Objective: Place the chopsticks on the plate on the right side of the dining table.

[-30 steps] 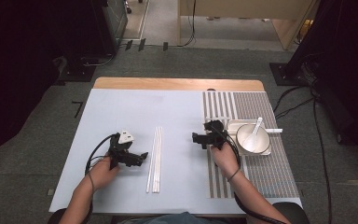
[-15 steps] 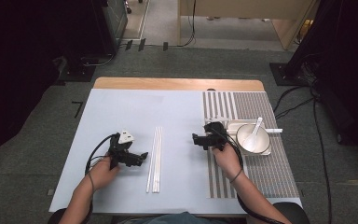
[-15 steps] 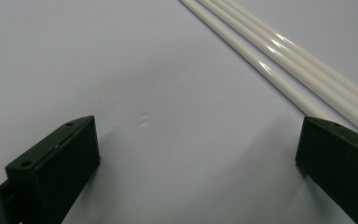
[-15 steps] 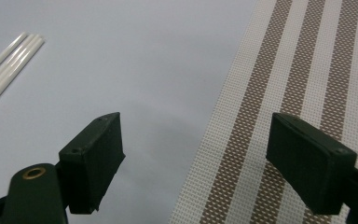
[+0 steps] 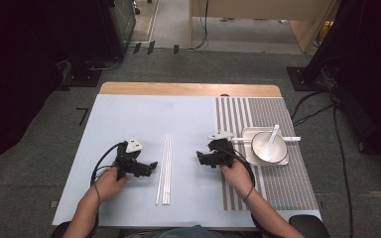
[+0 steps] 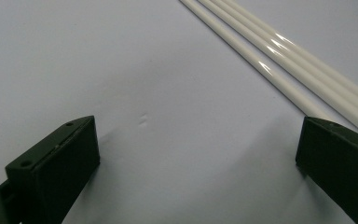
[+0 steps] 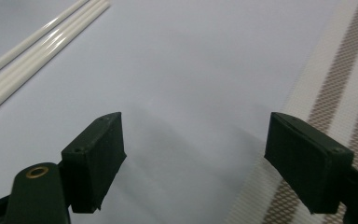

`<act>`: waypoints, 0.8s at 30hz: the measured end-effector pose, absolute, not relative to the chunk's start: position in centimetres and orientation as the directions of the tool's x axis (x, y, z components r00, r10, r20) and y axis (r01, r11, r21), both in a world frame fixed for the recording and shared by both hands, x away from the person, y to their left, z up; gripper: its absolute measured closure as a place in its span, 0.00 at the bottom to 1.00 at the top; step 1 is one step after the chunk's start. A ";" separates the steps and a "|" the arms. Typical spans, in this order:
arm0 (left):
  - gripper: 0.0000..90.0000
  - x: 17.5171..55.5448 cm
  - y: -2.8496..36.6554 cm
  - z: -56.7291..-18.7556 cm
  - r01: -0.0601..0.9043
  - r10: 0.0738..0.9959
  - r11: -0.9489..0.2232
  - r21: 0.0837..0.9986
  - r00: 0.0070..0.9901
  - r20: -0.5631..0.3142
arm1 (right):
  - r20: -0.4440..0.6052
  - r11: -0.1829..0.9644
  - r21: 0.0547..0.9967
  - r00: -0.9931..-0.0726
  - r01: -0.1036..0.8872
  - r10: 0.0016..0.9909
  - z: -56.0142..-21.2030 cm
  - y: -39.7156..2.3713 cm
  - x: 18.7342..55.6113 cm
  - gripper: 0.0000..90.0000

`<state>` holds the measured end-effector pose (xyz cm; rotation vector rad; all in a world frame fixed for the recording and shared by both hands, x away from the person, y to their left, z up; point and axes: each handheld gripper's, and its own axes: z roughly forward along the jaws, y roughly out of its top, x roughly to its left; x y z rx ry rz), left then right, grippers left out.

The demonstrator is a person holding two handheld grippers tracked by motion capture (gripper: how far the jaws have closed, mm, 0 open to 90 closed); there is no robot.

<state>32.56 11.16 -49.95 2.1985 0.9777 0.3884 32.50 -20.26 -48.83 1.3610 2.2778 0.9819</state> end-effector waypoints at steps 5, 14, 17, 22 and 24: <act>0.00 32.6 11.2 -50.0 0.534 0.741 -0.478 0.697 0.672 -0.006 | 0.075 0.352 0.685 -0.543 0.637 0.836 -49.3 -19.0 31.7 0.21; 0.00 32.6 11.2 -50.0 0.534 0.741 -0.478 0.697 0.672 -0.006 | 0.024 0.374 0.731 -0.569 0.571 0.822 -50.1 -18.0 30.9 0.17; 0.00 32.6 11.2 -50.0 0.534 0.741 -0.478 0.697 0.672 -0.007 | 0.027 0.373 0.730 -0.569 0.573 0.822 -50.2 -18.0 30.9 0.17; 0.00 32.6 11.2 -50.0 0.534 0.741 -0.478 0.697 0.672 -0.007 | 0.030 0.370 0.730 -0.568 0.575 0.822 -50.2 -18.0 30.9 0.17; 0.00 32.6 11.2 -50.0 0.534 0.741 -0.478 0.697 0.672 -0.007 | 0.031 0.370 0.730 -0.568 0.575 0.822 -50.2 -18.0 31.0 0.17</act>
